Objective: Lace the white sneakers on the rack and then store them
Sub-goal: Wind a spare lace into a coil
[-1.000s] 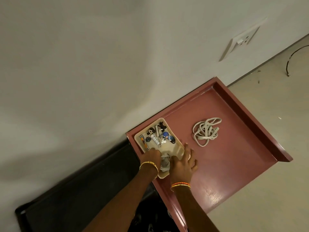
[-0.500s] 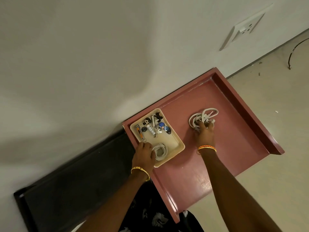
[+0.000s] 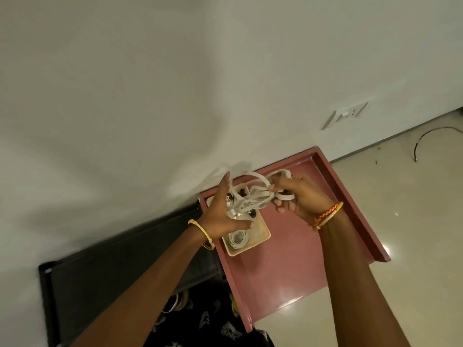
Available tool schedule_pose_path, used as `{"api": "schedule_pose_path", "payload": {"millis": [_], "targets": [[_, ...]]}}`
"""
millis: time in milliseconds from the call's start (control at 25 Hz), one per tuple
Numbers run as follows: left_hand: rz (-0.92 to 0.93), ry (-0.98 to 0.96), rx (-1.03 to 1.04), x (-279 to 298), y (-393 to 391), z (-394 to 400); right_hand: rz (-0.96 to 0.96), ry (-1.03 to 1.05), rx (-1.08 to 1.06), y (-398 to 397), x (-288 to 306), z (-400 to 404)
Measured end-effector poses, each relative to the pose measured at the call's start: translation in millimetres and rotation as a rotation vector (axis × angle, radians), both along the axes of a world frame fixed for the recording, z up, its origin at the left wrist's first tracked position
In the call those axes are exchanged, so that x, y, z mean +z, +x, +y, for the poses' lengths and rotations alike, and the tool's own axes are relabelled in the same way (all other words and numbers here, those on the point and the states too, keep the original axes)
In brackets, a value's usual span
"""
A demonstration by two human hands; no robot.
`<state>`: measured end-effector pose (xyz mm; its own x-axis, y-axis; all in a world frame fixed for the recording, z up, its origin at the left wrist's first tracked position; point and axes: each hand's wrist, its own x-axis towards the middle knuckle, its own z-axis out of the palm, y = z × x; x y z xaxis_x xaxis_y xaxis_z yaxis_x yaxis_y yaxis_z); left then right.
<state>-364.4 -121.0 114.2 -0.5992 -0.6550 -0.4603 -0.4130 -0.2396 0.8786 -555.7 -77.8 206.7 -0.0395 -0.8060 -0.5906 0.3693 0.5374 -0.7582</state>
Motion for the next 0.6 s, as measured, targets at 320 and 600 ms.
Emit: {"api": "schedule_pose_path", "payload": {"millis": [320, 600], "targets": [[0.043, -0.007, 0.228, 165, 127, 18, -0.059, -0.062, 0.132, 121, 150, -31], [0.106, 0.189, 0.405, 237, 243, 64, -0.11, 0.025, 0.011, 214, 130, -15]]}}
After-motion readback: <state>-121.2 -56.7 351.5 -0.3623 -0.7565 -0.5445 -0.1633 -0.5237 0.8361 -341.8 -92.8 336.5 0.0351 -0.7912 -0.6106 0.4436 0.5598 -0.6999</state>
